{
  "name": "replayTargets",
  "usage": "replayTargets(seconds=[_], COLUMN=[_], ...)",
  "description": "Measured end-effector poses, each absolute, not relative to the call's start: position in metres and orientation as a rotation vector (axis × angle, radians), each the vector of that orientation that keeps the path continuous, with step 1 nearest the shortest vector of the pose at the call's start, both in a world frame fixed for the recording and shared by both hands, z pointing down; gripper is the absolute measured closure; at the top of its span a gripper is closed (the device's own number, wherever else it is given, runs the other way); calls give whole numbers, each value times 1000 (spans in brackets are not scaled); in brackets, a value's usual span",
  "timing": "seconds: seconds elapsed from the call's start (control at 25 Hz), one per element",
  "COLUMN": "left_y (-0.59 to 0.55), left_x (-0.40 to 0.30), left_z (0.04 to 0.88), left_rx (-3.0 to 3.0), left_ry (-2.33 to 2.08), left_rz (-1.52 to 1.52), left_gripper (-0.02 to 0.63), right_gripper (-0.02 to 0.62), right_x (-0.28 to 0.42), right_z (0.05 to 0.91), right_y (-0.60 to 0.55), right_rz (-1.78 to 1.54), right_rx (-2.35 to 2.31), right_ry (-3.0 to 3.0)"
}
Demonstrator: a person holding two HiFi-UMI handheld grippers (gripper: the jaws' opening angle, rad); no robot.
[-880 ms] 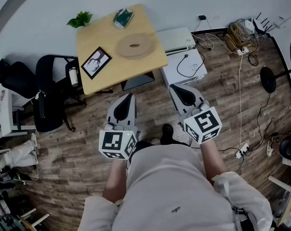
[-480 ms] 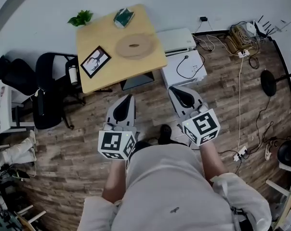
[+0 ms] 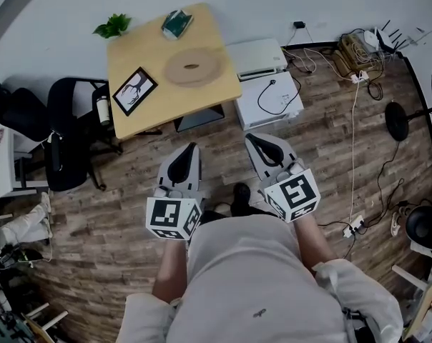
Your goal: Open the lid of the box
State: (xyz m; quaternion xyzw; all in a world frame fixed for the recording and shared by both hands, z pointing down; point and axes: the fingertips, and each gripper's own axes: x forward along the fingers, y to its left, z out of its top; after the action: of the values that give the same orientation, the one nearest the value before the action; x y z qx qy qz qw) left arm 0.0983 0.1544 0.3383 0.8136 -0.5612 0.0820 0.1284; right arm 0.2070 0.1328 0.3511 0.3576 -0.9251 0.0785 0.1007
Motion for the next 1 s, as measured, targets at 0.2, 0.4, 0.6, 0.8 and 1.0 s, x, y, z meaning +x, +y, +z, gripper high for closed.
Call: replayTargets(seconds=[0.2,0.4,0.6,0.8,1.0], left_y=[151,146,139,121,100], left_x=[102,90,77,62,45], left_z=[344,349,354,353,355], left_rx=[2390,2372,2377,2383,2383], left_ry=[-1668,-1658,-1649,-1650,-1633], left_rz=[366,363,375,364,344], left_gripper=[598,597,595,528,517], right_gripper=[592,558,522,477,453], right_x=[208,200,191,180,164], right_z=[358,358,359,357,357], right_y=[128,120,114,100,82], right_rz=[294,289,290,278,269], right_rx=[1052,1052,1048,1043,1021], right_ry=[-2726,-2722,-2708,-2690,-2667])
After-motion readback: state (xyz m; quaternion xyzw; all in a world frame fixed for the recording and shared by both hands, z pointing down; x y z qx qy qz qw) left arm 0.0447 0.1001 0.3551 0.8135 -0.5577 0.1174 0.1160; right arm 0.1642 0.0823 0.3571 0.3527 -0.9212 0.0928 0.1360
